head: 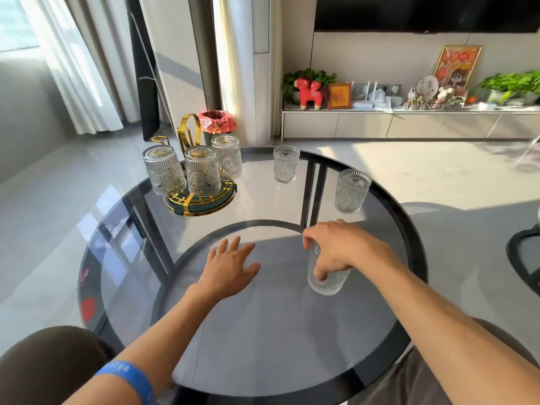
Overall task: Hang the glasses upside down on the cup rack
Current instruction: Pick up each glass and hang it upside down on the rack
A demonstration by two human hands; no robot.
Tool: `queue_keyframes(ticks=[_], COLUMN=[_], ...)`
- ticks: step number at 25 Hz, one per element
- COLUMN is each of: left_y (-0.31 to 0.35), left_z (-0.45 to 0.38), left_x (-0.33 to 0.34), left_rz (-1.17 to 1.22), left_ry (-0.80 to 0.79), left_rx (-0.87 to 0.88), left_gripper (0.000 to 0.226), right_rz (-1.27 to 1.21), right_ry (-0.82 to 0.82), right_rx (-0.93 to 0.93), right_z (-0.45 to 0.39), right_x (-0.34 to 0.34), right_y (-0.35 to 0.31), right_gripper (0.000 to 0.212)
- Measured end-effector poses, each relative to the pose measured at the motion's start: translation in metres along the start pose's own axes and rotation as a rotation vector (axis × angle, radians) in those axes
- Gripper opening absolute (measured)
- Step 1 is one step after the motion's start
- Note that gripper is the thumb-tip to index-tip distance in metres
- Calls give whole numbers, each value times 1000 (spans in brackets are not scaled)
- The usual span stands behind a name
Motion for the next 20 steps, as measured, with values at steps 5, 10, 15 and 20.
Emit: queue_keyframes(ticks=[5, 10, 15, 20], left_y=[-5, -33, -82, -142], left_z=[12, 14, 5, -35], left_x=[-36, -75, -161, -253], left_rz=[910, 1578, 1554, 1250], left_ry=[-183, -323, 254, 604], left_rx=[-174, -263, -109, -47], left_gripper=[43, 42, 44, 61], right_rz=[-578, -979, -1287, -815], right_ry=[393, 677, 513, 726], right_rx=[-59, -160, -448, -376], right_z=[-26, -56, -93, -149], right_x=[-14, -37, -64, -130], right_y=[-35, -76, -111, -115], right_gripper=[53, 47, 37, 34])
Point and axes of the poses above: each hand's wrist, its own z-axis away from the middle knuckle, its own x-axis out of the palm, y = z × x, the point moved 5 cm from there along -z, towards the middle knuckle, and after that the axes turned 10 degrees about -x, right-handed, at the moved point
